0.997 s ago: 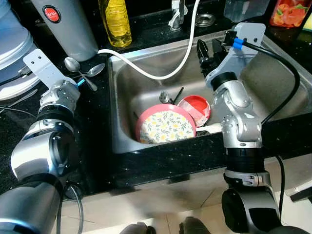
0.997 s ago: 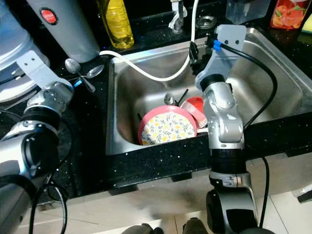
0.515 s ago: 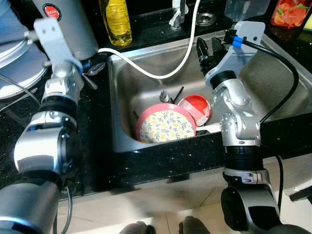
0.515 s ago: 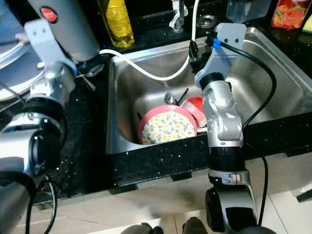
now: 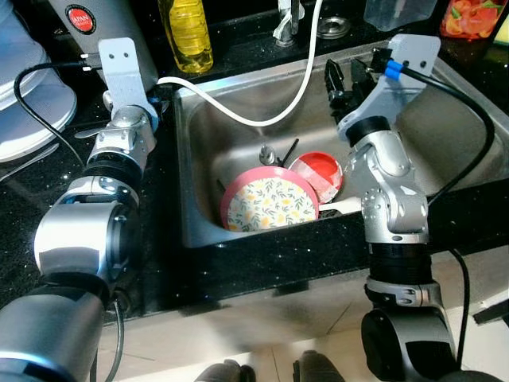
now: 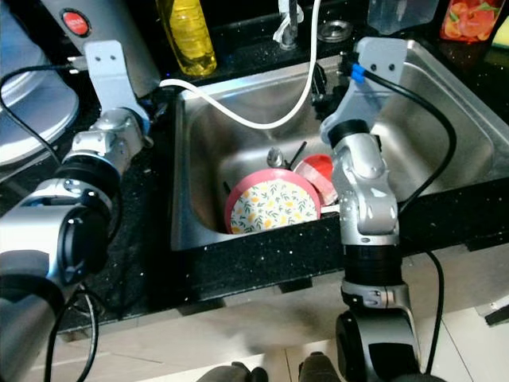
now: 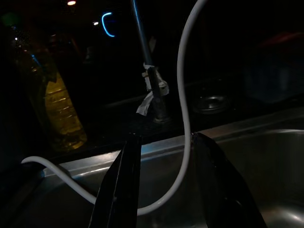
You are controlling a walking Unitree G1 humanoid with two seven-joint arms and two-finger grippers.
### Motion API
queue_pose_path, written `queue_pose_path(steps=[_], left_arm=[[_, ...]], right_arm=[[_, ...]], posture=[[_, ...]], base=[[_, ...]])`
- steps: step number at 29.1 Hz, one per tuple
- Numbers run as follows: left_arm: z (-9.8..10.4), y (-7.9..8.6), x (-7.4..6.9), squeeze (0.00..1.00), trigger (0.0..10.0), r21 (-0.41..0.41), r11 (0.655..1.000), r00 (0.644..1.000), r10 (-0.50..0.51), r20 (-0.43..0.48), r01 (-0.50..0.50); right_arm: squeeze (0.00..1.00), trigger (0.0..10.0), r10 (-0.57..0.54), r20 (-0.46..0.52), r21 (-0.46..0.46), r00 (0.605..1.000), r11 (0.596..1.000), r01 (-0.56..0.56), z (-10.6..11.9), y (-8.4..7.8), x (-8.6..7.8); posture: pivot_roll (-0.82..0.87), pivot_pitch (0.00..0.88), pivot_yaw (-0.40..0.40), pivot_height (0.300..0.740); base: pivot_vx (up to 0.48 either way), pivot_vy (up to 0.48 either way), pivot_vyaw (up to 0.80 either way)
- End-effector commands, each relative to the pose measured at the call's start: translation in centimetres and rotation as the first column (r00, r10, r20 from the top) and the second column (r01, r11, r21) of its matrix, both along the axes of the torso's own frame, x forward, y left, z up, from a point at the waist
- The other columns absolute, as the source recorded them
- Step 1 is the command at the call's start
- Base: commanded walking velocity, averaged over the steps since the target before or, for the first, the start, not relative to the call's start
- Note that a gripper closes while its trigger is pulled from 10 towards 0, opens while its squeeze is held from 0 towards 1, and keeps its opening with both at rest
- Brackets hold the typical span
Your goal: Kitchen organization
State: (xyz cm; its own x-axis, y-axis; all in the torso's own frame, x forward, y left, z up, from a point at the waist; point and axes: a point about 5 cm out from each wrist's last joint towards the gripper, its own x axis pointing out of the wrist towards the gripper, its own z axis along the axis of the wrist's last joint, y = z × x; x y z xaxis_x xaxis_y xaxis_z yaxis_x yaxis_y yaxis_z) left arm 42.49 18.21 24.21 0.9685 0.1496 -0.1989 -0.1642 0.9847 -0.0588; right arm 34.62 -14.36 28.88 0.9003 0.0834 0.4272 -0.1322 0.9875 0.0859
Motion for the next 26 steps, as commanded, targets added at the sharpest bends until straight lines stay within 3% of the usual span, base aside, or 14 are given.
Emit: queue_pose_path(steps=[1, 6, 10, 12, 15, 18, 19, 20, 21, 26], left_arm=[[-1.4, 1.0, -0.3, 0.0, 10.0, 0.02, 1.0, 0.998, 0.026, -0.062, -0.025], [-2.4, 1.4, -0.6, 0.0, 10.0, 0.01, 0.997, 0.992, 0.071, -0.101, -0.07], [-6.0, 2.0, -1.7, 0.0, 10.0, -0.079, 0.978, 0.959, 0.172, -0.224, -0.194], [-6.4, 2.1, -1.8, 0.0, 10.0, -0.084, 0.974, 0.954, 0.184, -0.238, -0.209], [-8.8, 2.3, -2.8, 0.0, 10.0, -0.198, 0.935, 0.917, 0.217, -0.334, -0.294], [-9.7, 2.7, -3.2, 0.0, 10.0, -0.228, 0.911, 0.895, 0.244, -0.373, -0.343], [-9.9, 2.9, -3.4, 0.0, 4.5, -0.213, 0.912, 0.89, 0.254, -0.378, -0.35], [-10.0, 3.1, -3.4, 0.0, 0.7, -0.198, 0.916, 0.888, 0.258, -0.38, -0.35], [-10.1, 3.3, -3.6, 0.0, 0.0, -0.179, 0.918, 0.884, 0.266, -0.384, -0.354], [-10.9, 3.9, -4.0, 0.0, 0.0, -0.197, 0.9, 0.868, 0.287, -0.405, -0.389]], right_arm=[[0.0, 10.0, 0.003, -0.037, 0.021, 0.999, 1.0, -0.002, -1.0, 0.1, -0.1], [0.0, 10.0, 0.014, -0.043, 0.031, 0.999, 0.999, -0.012, -1.3, 0.5, -0.1], [0.0, 10.0, 0.031, -0.044, 0.029, 0.999, 0.999, -0.029, -1.3, 0.9, -0.1], [0.0, 10.0, 0.031, -0.044, 0.029, 0.999, 0.999, -0.03, -1.3, 0.9, -0.1], [0.0, 10.0, 0.031, -0.046, 0.025, 0.998, 0.999, -0.029, -1.4, 0.8, -0.1], [0.0, 10.0, 0.031, -0.047, 0.024, 0.998, 0.999, -0.03, -1.5, 0.8, -0.2], [0.0, 10.0, 0.031, -0.047, 0.025, 0.998, 0.999, -0.03, -1.5, 0.8, -0.2], [0.0, 10.0, 0.032, -0.047, 0.025, 0.998, 0.999, -0.031, -1.5, 0.8, -0.2], [0.0, 10.0, 0.033, -0.046, 0.025, 0.998, 0.999, -0.032, -1.5, 0.9, -0.2], [0.0, 10.0, 0.039, -0.043, 0.025, 0.998, 0.999, -0.038, -1.3, 1.0, -0.1]], posture=[[0.01, 0.147, 0.226, 0.74], [0.02, 0.144, 0.224, 0.74], [0.02, 0.138, 0.221, 0.74], [0.02, 0.138, 0.221, 0.74], [0.03, 0.127, 0.22, 0.74], [0.02, 0.123, 0.222, 0.74], [0.03, 0.119, 0.22, 0.74], [0.03, 0.119, 0.22, 0.74], [0.03, 0.12, 0.219, 0.74], [0.03, 0.128, 0.21, 0.74]], base=[[0.0, 0.0, 0.0], [0.0, 0.0, 0.0], [0.0, 0.0, 0.0], [0.0, 0.0, 0.0], [0.0, 0.0, 0.0], [0.0, 0.0, 0.0], [0.0, 0.0, 0.0], [0.0, 0.0, 0.0], [0.0, 0.0, 0.0], [0.0, 0.0, 0.0]])
